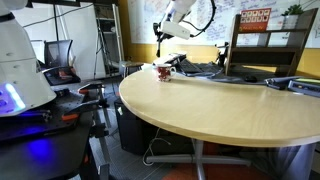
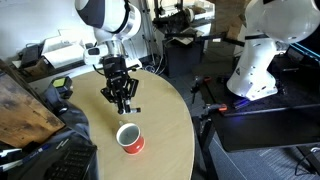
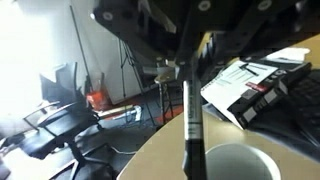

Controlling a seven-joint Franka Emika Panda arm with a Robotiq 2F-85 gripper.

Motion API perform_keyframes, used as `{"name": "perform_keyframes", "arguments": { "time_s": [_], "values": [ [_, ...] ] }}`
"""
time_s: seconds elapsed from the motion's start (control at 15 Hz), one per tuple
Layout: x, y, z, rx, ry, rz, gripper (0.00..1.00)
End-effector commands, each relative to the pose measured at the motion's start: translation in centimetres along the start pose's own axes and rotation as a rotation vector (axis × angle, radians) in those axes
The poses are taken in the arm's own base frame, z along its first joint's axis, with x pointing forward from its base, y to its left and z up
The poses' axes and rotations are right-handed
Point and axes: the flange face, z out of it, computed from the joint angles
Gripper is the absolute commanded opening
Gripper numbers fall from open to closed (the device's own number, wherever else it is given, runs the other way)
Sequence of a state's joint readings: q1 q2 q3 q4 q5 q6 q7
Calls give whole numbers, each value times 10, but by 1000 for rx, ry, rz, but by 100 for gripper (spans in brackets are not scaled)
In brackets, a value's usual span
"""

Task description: Place the marker in the mug

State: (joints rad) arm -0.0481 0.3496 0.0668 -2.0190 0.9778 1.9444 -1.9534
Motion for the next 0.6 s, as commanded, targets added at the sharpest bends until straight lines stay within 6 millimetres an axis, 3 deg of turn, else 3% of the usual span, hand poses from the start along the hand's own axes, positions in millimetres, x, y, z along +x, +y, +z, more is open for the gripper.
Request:
{"name": "perform_keyframes", "arguments": {
  "time_s": [0.0,0.27,0.53],
  "values": [
    [3,34,7,112,100,-124,5],
    [-10,65,25,211,199,-239,5],
    [-32,82,43,304,325,-318,5]
  ]
}}
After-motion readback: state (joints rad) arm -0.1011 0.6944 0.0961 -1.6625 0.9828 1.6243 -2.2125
